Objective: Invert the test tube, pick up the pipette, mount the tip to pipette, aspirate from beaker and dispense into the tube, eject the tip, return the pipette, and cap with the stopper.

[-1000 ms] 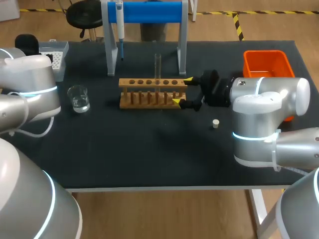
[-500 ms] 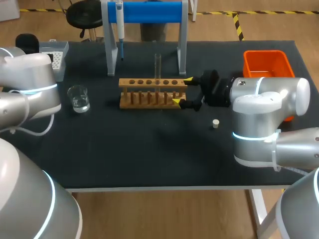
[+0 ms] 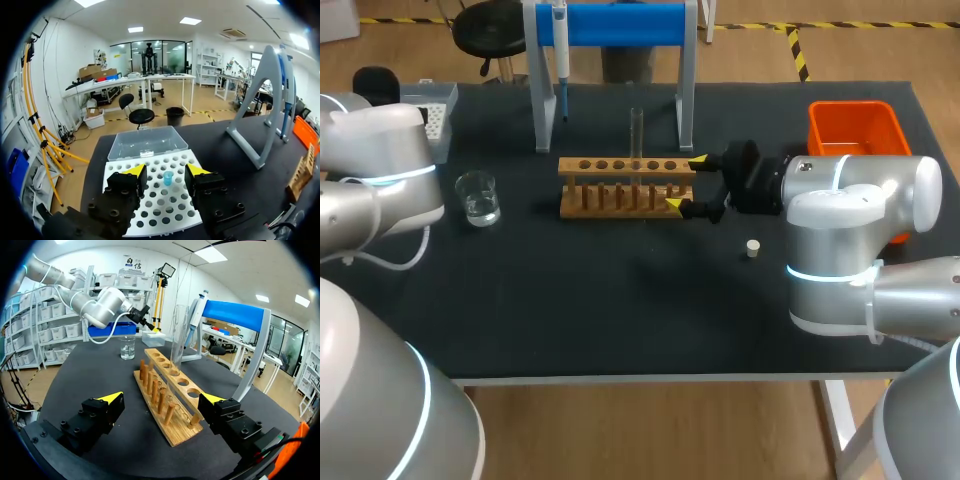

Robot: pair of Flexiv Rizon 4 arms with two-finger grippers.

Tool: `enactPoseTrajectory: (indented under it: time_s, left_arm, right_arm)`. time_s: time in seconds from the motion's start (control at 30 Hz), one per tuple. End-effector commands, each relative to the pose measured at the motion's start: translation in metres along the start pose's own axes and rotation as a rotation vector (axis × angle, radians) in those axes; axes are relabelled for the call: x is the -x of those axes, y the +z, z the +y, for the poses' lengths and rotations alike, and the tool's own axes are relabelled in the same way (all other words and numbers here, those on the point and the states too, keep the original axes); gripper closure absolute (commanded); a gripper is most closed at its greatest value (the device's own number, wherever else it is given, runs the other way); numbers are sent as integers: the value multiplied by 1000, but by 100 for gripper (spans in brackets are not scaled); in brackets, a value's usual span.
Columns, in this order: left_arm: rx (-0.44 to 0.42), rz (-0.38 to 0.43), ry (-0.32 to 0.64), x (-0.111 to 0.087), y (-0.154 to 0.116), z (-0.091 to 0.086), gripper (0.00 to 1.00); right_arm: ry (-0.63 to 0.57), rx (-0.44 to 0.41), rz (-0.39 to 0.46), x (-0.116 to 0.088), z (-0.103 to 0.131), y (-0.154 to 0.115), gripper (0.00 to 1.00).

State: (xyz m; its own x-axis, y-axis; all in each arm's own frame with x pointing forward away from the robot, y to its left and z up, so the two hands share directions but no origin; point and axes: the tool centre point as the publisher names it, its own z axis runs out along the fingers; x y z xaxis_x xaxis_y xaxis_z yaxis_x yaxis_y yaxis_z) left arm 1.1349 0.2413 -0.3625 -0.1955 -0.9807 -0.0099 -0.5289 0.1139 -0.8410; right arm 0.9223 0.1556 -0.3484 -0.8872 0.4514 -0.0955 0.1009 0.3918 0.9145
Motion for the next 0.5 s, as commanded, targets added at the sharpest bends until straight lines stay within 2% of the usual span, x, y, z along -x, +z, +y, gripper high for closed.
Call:
enactPoseTrajectory:
  time_s: [0.03, 0.5]
  left_arm:
    - [6, 4, 1, 2, 5, -1, 53]
    - [15, 11, 6, 3, 11, -2, 52]
  right_arm:
    - [0, 1, 0, 0, 0, 0, 0]
    - [0, 1, 0, 0, 0, 0, 0]
